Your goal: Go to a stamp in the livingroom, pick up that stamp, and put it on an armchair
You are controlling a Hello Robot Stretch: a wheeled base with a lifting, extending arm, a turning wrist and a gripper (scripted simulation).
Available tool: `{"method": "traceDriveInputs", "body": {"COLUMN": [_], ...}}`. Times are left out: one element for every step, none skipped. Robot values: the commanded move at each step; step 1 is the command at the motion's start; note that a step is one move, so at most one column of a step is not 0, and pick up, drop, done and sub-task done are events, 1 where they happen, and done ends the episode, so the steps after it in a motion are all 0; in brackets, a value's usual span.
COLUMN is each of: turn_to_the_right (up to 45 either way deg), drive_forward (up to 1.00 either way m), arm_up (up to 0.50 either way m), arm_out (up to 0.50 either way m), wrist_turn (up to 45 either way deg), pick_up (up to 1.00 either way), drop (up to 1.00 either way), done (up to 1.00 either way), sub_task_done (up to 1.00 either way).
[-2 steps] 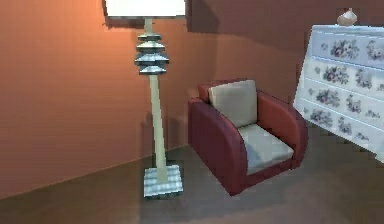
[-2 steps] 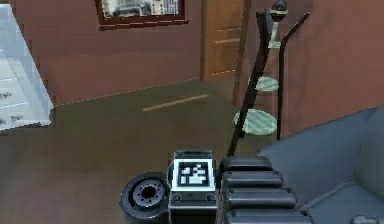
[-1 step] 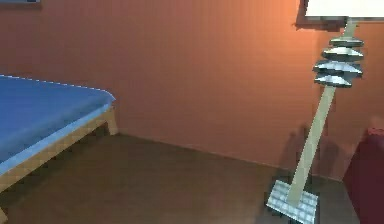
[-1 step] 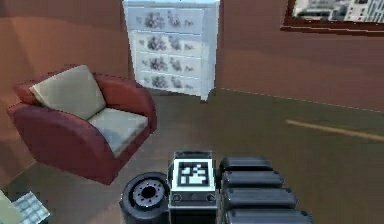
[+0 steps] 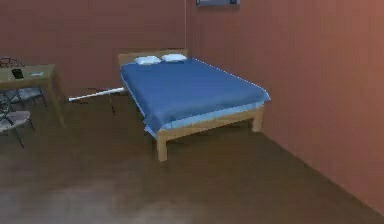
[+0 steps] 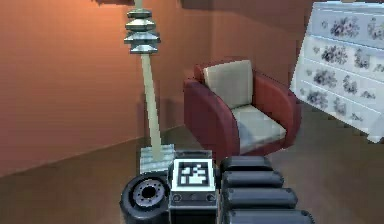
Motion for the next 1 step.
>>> {"method": "traceDriveInputs", "body": {"turn_to_the_right": [-45.0], "drive_forward": [0.00], "arm_up": [0.00], "arm_out": [0.00], "wrist_turn": [0.0], "pick_up": [0.00], "drop": [0.00], "done": [0.00], "sub_task_done": [0.00]}}
